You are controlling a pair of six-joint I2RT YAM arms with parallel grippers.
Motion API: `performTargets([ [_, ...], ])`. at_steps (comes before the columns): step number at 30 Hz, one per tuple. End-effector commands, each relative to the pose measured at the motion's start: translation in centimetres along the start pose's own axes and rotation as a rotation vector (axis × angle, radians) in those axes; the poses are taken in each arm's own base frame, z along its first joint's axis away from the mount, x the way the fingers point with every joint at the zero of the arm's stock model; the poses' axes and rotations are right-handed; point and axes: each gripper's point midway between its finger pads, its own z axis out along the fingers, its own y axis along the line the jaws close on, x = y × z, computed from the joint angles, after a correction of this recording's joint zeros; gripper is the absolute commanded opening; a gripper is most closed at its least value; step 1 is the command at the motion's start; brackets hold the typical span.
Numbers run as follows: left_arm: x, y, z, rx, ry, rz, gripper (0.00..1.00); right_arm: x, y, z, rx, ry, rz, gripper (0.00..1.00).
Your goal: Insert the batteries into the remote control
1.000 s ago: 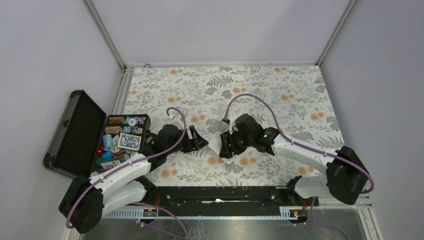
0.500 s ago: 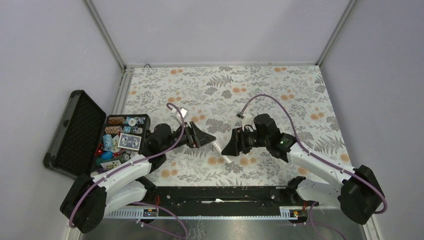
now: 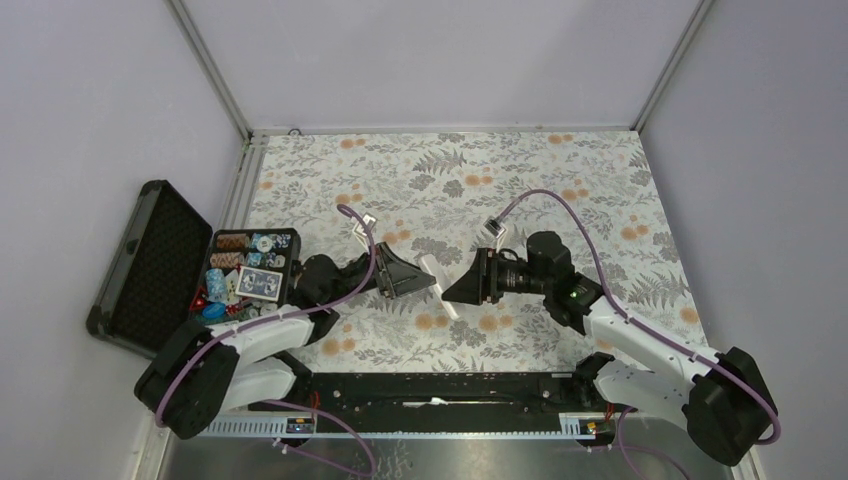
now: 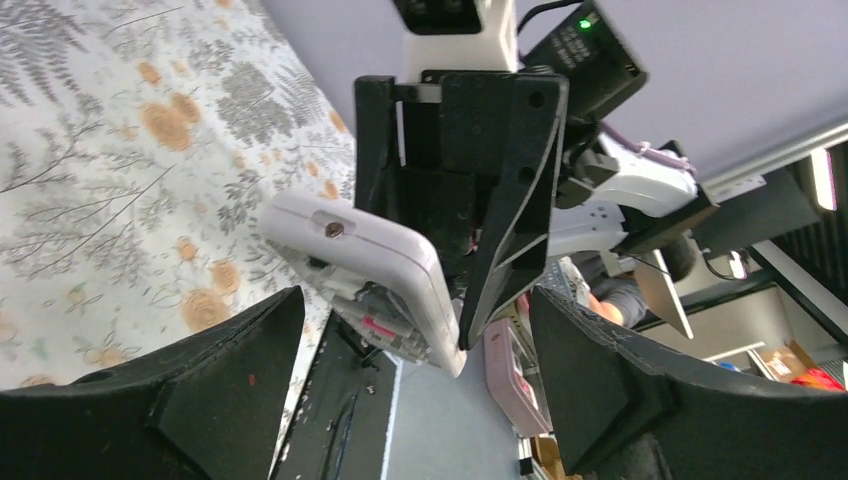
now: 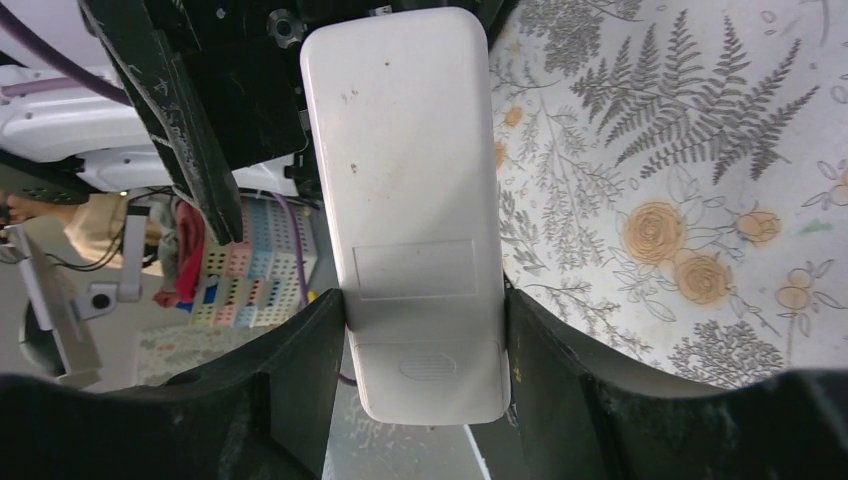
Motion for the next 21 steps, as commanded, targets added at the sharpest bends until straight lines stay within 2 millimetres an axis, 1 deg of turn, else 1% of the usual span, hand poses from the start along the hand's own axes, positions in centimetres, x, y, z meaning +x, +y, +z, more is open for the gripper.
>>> performTargets([
  [1,-0.9,-4.0,-0.2,0.186,-0.019,0.057,0.86,-1.0,3.1,-0.3,-0.145,-0.031,0.023,0.05],
  [4,-1.1,-4.6,-0.1,0.221,-0.017,0.046,0.87,-0.9,3.7,-0.3,-0.193,-0.026,0.046,0.04],
  [10,-1.3,-4.7,0.2,0.236,-0.012,0.034,0.88,-1.1,4.5,-0.3,-0.257,-0.04,0.062,0.03],
  [21,-1.3,-4.4,0.3,0.231,-0.008,0.032,0.88,-1.4,5.3,-0.9,-0.27,-0.062,0.047,0.01],
])
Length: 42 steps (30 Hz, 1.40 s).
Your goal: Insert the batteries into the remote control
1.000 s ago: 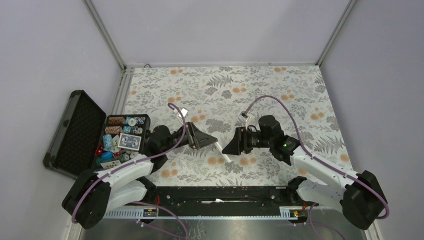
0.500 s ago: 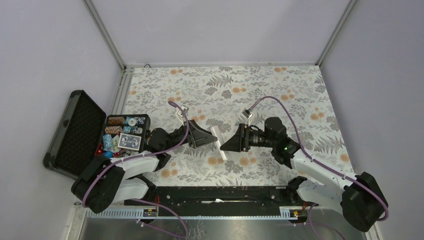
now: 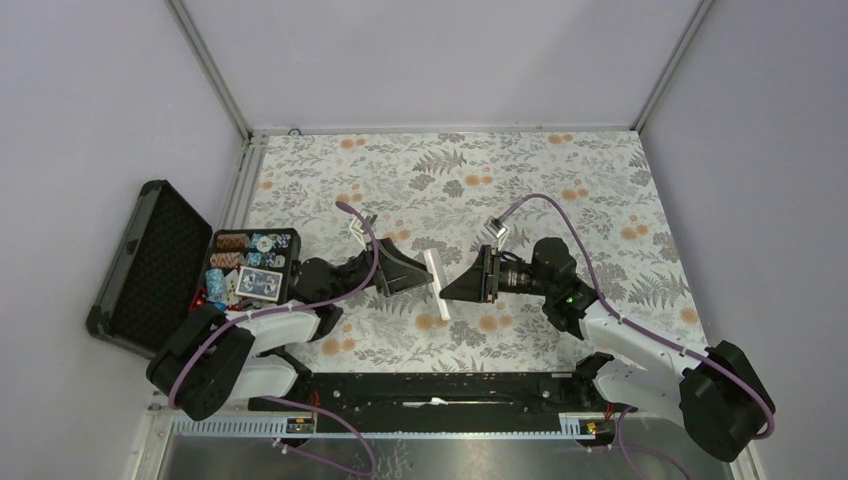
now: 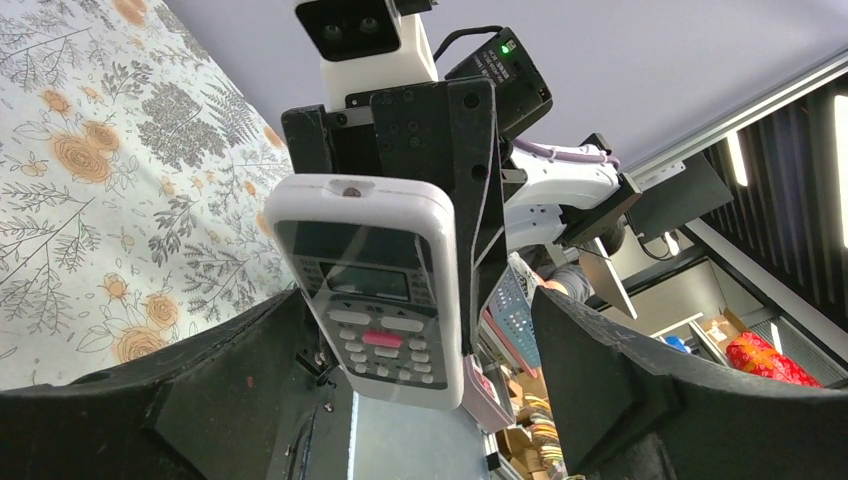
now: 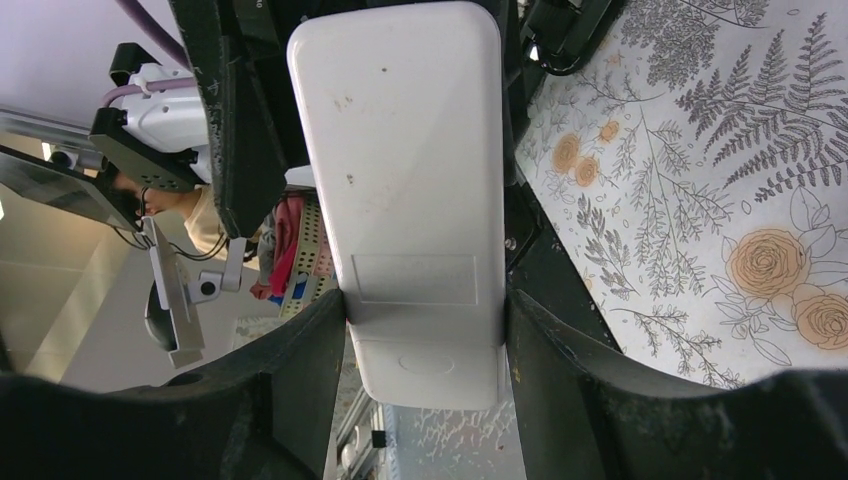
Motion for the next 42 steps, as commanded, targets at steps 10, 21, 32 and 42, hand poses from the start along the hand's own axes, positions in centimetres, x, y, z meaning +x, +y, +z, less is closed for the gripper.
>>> performTargets([
  [10,-0.6,-1.5,0.3,0.071,0.003,0.06,0.88,-0.7,3.0,-0.6,-0.089,-0.017,-0.067,0.01],
  [21,-0.7,-1.7,0.4,0.085,0.009,0.05,0.88,-0.5,2.4,0.1,-0.124,0.004,-0.017,0.0],
  [32,-0.5,-1.8,0.4,0.091,0.02,0.047,0.64,-0.3,1.3,0.4,-0.106,0.001,0.0,0.0],
  [42,-0.8,-1.3,0.7,0.069,0.01,0.029,0.12,0.4,0.1,-0.2,-0.052,-0.002,-0.014,0.25],
])
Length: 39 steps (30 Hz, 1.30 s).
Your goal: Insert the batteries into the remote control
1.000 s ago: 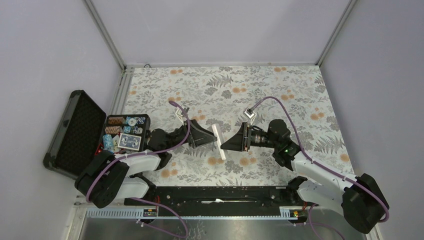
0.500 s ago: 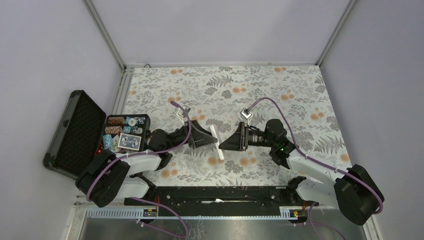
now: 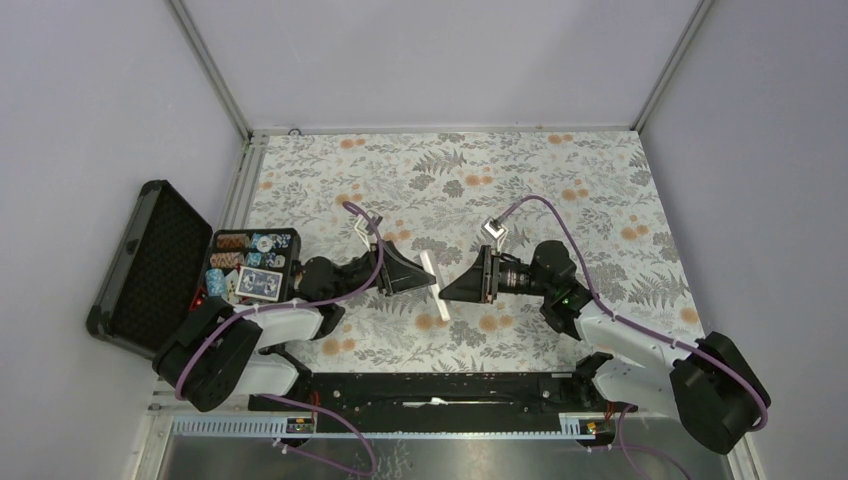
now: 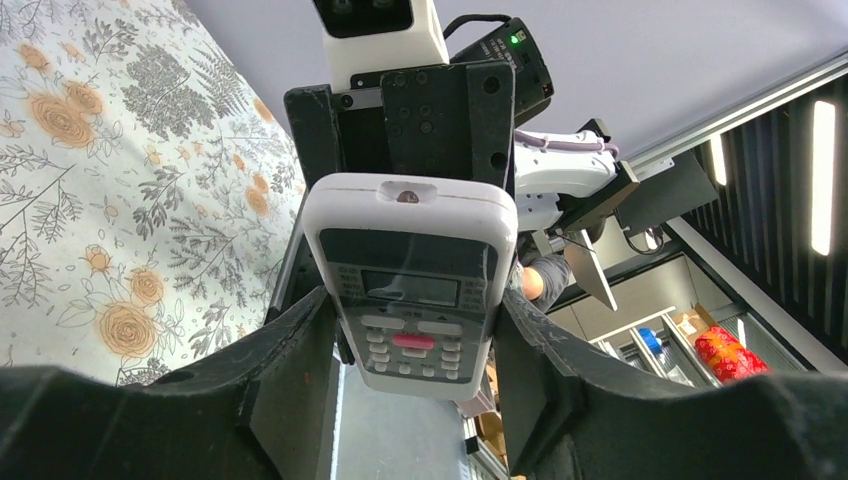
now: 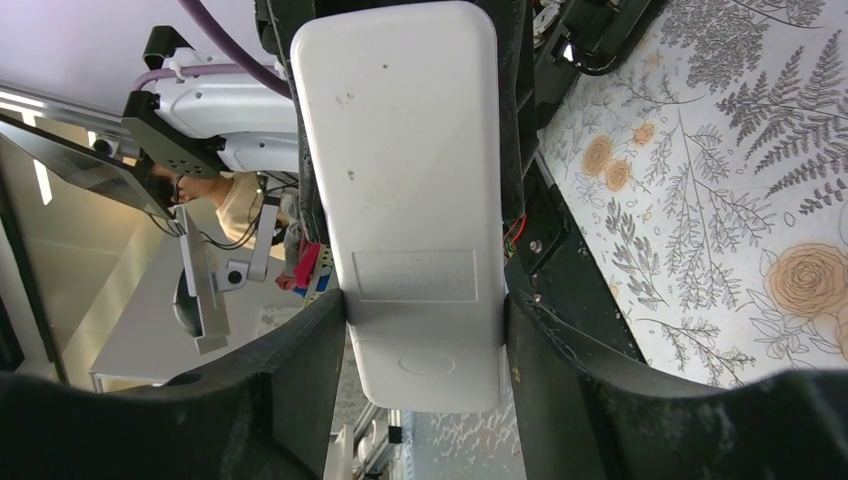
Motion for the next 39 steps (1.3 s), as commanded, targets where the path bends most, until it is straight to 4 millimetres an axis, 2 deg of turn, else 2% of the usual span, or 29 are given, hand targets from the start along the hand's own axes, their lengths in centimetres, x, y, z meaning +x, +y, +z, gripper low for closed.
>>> performTargets([
  [1,-1.3,-1.7,0.7,0.06,-0.02,0.084,0.02,0.4,-0.6,-0.6,0.029,-0.01,-0.036,0.31],
  [3,-1.4,-1.2,0.7,0.039,-0.027,0.083,0.0,0.7,-1.0,-0.9,0.049,-0.008,-0.05,0.46],
  [6,-1.4,-0.5,0.7,-0.001,-0.03,0.084,0.0,1.0,-1.7,-1.4,0.091,-0.008,-0.073,0.61],
  [12,-1.6,1.0,0.5,-0.112,-0.027,0.111,0.0,0.6,-3.1,-2.4,0.216,-0.035,-0.162,0.75],
  [18,-1.9,3.0,0.3,-0.249,-0.017,0.126,0.0,-0.6,-4.3,-3.6,0.353,-0.079,-0.245,0.82],
  [22,-1.8,5.4,0.3,-0.389,0.005,0.125,0.0,-1.6,-5.0,-4.6,0.445,-0.107,-0.304,0.85],
  [26,-1.7,8.5,0.0,-0.561,0.031,0.103,0.0,-2.0,-6.5,-5.8,0.571,-0.11,-0.301,0.85],
  [30,-1.4,10.6,0.2,-0.669,0.066,0.096,0.0,-2.9,-7.5,-6.9,0.668,-0.146,-0.316,0.85],
  [33,-1.3,13.2,-0.4,-0.83,0.096,0.095,0.0,-3.7,-8.3,-8.1,0.752,-0.188,-0.328,0.84],
  [39,-1.7,15.6,-0.5,-1.012,0.15,0.085,0.0,-3.9,-9.0,-8.7,0.801,-0.196,-0.331,0.82],
])
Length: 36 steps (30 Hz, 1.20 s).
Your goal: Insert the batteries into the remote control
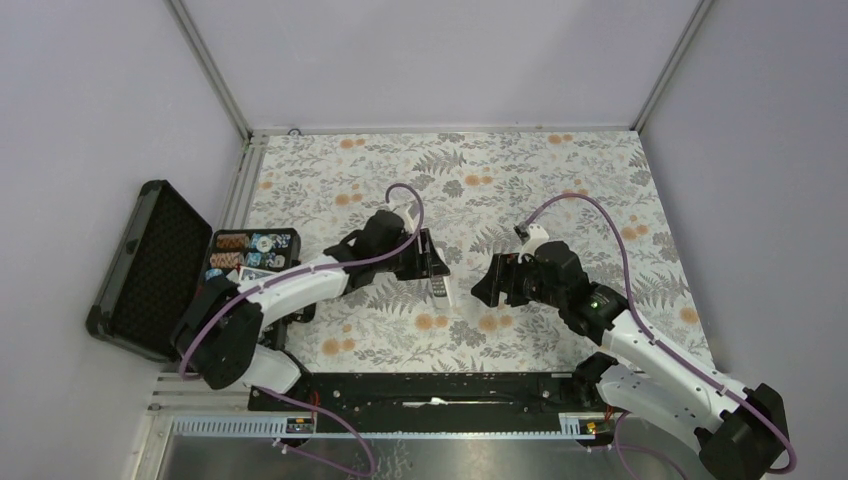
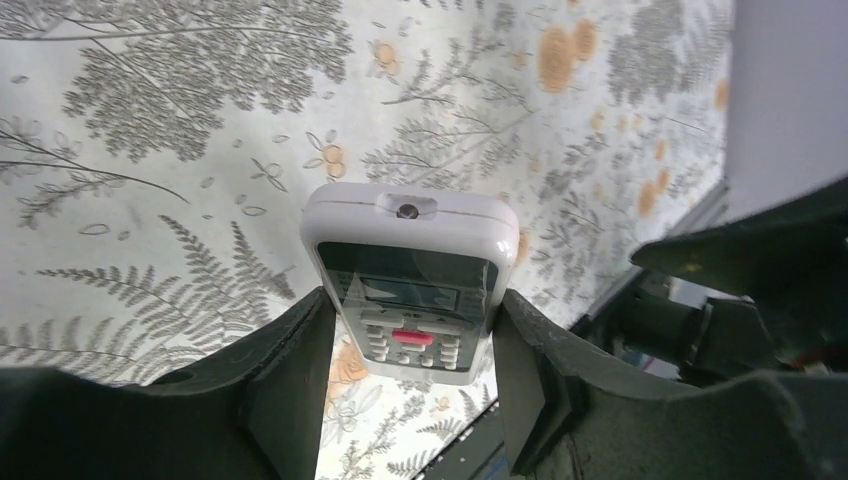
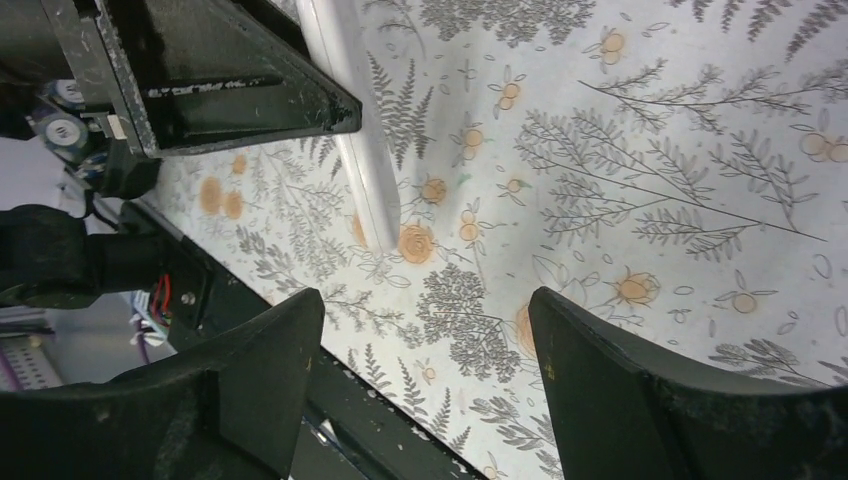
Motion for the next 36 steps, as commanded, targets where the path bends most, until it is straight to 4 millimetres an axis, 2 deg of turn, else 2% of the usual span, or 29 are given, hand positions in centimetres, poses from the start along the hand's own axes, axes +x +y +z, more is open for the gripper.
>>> performTargets([
  [1,-1.6,1.1,0.8,-0.146,-0.003,0.035,0.0,-2.1,-0.4,-0.5,0.055,-0.065,-0.035,0.82],
  [5,-1.3,1.5,2.1,-0.203,0.05,0.041,0.0,-1.9,-1.1,-0.4,0.081,-0.067,-0.042,0.82],
  [16,0.0,2.5,6.1,-0.279,0.148,0.039,0.01,-1.4,-0.7,-0.4,0.057,-0.044,-0.039,0.81],
  [25,0.9,3.4,7.1,-0.308,0.173,0.026,0.28,-1.1,-1.1,-0.3,0.071,-0.041,-0.042,0.84],
  [36,1.4,3.5,7.2,-0.29,0.173,0.019,0.51,-1.4,-1.6,0.0,0.1,-0.045,-0.05,0.84],
])
